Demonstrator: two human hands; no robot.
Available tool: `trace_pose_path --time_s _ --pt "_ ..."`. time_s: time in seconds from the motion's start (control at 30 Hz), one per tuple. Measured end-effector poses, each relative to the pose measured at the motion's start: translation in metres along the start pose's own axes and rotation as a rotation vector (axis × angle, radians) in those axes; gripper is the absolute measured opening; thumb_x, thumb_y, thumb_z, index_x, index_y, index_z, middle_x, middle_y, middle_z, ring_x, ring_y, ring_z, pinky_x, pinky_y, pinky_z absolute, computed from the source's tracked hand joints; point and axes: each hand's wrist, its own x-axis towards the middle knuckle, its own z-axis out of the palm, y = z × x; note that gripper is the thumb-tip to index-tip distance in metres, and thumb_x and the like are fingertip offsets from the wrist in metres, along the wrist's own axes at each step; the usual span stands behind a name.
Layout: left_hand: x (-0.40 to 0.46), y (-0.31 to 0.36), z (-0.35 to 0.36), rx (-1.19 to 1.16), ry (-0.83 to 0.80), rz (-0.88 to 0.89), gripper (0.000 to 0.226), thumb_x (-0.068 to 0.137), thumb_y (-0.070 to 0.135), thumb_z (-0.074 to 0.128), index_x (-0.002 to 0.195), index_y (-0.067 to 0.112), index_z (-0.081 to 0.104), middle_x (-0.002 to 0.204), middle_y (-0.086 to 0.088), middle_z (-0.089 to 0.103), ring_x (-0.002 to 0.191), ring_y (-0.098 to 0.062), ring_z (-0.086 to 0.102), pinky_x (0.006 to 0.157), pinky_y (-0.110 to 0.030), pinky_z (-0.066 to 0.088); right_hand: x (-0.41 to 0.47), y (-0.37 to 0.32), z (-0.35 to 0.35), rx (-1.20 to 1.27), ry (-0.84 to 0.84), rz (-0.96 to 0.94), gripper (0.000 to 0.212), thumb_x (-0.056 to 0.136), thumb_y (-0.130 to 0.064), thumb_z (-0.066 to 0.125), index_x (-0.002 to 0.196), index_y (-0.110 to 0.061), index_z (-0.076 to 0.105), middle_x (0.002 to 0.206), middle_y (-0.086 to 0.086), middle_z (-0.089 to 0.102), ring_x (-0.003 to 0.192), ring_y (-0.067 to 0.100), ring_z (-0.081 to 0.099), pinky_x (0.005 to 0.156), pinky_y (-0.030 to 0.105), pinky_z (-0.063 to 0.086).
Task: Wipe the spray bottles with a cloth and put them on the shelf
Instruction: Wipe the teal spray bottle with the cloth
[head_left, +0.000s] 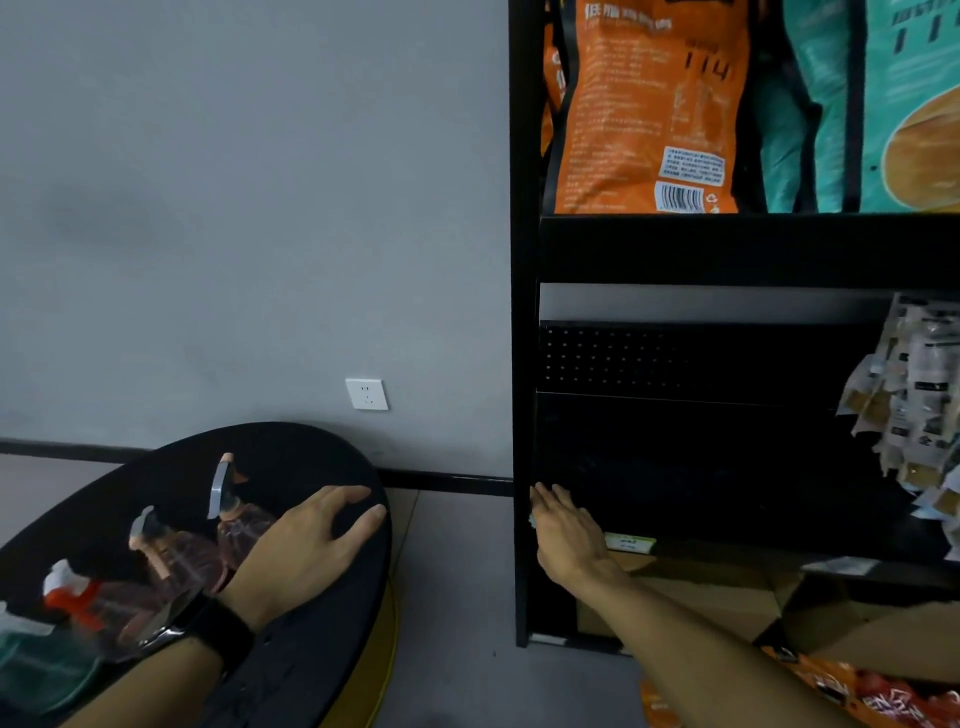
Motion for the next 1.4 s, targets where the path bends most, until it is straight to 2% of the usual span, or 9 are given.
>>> trace_pose_path --time_s 0.23,0.53,0.73,0.83,0.93,1.07,1.17,1.27,1.4 --pt "-0.019 0.003 -0.023 0.026 0.044 0.005 0.052 0.095 0.057 0.045 0.137 0.028 0.053 0.139 0.013 0.054 0.119 0.006 0.043 0.097 -0.015 0.03 -0.016 0.0 -0.025 -0.07 0.057 -0.071 0.077 0.092 0.006 0.048 0.155 -0.011 0.007 0.163 0.005 0.003 0.15 0.022 0.002 0.119 0.034 0.022" --pt "-0.06 0.018 -0.063 0.023 0.128 0.003 0.051 0.095 0.057 0.046 0.137 0.028 0.053 0.139 0.013 0.054 0.122 -0.003 0.051 0.1 -0.022 0.035 -0.053 -0.015 -0.079 -0.165 0.189 -0.175 0.066 0.094 0.003 0.047 0.152 -0.008 0.02 0.161 0.01 0.016 0.149 0.025 0.01 0.12 0.034 0.013" --pt "-0.098 -0.004 -0.091 0.037 0.209 -0.102 0.063 0.085 0.078 0.037 0.131 0.038 0.055 0.129 0.02 0.06 0.141 -0.003 0.036 0.114 -0.054 0.03 -0.066 -0.055 -0.094 -0.231 0.262 -0.305 0.063 0.082 0.001 0.059 0.141 -0.005 0.037 0.142 0.01 0.043 0.136 0.027 0.034 0.115 0.033 0.025" --pt "-0.121 -0.013 -0.104 0.038 0.25 -0.118 0.054 0.091 0.067 0.043 0.13 0.033 0.058 0.121 0.018 0.062 0.113 -0.002 0.055 0.104 -0.035 0.041 -0.056 -0.082 -0.086 -0.244 0.412 -0.466 0.069 0.046 -0.004 0.085 0.113 -0.002 0.068 0.115 0.011 0.067 0.11 0.024 0.065 0.095 0.031 0.051" --pt "-0.144 -0.027 -0.114 0.056 0.287 -0.145 0.049 0.093 0.061 0.046 0.13 0.031 0.059 0.127 0.018 0.059 0.104 0.001 0.055 0.089 -0.02 0.039 -0.056 -0.121 -0.078 -0.294 0.475 -0.625 0.048 0.048 -0.004 0.07 0.094 -0.014 0.079 0.101 0.003 0.075 0.096 0.015 0.071 0.085 0.028 0.054" --pt "-0.174 -0.058 -0.125 0.074 0.304 -0.222 0.049 0.095 0.06 0.046 0.131 0.03 0.058 0.129 0.018 0.057 0.106 0.0 0.056 0.089 -0.018 0.037 -0.059 -0.183 -0.067 -0.304 0.557 -0.815 0.05 0.053 0.003 0.067 0.099 -0.011 0.078 0.108 0.005 0.073 0.099 0.018 0.071 0.105 0.032 0.038" --pt "-0.192 -0.087 -0.13 0.071 0.31 -0.294 0.05 0.094 0.062 0.045 0.131 0.031 0.058 0.129 0.017 0.058 0.107 -0.001 0.056 0.089 -0.02 0.039 -0.059 -0.226 -0.055 -0.265 0.507 -0.901 0.056 0.049 -0.001 0.074 0.103 -0.013 0.077 0.112 0.004 0.072 0.105 0.018 0.068 0.089 0.034 0.054" --pt "-0.21 -0.113 -0.132 0.061 0.301 -0.359 0.045 0.095 0.06 0.045 0.128 0.033 0.059 0.128 0.017 0.06 0.109 -0.003 0.058 0.091 -0.021 0.042 -0.062 -0.264 -0.041 -0.229 0.468 -0.956 0.075 0.036 -0.001 0.086 0.109 -0.014 0.075 0.117 0.003 0.07 0.11 0.018 0.066 0.092 0.034 0.051" --pt "-0.228 -0.149 -0.128 0.047 0.291 -0.427 0.053 0.092 0.065 0.038 0.128 0.033 0.059 0.127 0.014 0.061 0.109 -0.003 0.057 0.094 -0.023 0.044 -0.065 -0.31 -0.02 -0.188 0.431 -1.038 0.079 0.04 -0.005 0.088 0.117 -0.016 0.071 0.123 0.001 0.067 0.116 0.016 0.063 0.099 0.031 0.042"
